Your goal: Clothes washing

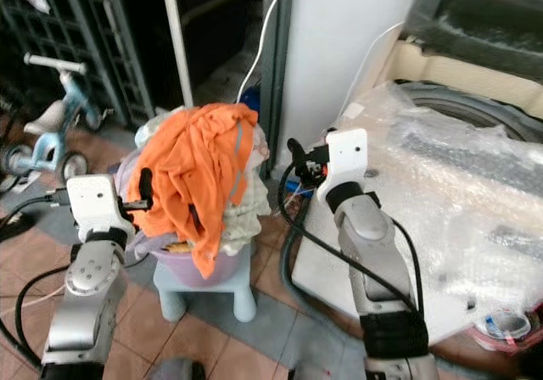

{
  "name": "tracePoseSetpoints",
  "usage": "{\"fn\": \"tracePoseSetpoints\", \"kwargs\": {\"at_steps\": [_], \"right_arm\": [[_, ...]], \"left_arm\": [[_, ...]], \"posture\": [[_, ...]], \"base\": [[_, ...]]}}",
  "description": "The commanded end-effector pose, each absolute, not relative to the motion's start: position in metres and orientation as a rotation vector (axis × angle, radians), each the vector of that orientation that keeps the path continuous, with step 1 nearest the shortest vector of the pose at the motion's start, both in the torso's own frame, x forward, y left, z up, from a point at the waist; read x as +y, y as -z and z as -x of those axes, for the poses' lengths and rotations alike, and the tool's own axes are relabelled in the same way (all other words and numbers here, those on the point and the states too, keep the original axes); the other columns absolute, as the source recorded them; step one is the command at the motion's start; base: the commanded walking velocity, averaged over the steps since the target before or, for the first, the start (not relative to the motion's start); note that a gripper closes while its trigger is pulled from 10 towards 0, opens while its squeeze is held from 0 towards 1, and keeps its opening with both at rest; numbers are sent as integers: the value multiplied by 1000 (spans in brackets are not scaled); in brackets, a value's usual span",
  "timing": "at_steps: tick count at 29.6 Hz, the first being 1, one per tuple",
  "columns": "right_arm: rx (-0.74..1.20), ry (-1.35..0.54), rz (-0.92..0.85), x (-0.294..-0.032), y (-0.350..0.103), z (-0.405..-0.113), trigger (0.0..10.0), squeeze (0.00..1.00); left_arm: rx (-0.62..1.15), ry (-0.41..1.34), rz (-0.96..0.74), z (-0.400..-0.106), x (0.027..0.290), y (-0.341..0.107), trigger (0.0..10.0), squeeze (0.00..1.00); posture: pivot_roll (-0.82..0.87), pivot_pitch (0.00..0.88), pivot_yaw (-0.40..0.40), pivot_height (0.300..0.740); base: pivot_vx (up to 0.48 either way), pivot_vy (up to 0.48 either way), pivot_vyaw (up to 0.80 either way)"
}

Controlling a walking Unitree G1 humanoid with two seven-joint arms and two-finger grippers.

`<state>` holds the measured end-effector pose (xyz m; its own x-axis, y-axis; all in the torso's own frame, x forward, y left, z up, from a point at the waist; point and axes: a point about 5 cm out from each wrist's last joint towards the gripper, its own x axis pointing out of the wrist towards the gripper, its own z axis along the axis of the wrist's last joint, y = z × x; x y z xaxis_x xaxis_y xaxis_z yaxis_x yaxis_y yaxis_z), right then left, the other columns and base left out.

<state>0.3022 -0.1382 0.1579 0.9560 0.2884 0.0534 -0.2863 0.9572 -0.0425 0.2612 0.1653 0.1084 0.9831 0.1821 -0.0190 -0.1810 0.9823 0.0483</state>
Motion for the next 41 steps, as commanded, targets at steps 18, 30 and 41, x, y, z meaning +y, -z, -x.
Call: {"fn": "tracePoseSetpoints", "kwargs": {"at_steps": [18, 30, 41], "right_arm": [[98, -491, 132, -113, -129, -294, 10000, 0], [230, -580, 166, -108, -107, -287, 10000, 0], [366, -642, 151, -97, -85, -294, 10000, 0]], "left_arm": [[52, -200, -20, -260, 167, -105, 10000, 0], [51, -199, -43, -258, 169, -107, 10000, 0], [97, -223, -83, -244, 178, -104, 10000, 0]], "posture": [[-33, 0, -15, 740], [-13, 0, -14, 740], [49, 0, -34, 740]], "base": [[307, 260, 49], [0, 188, 0], [0, 0, 0]]}}
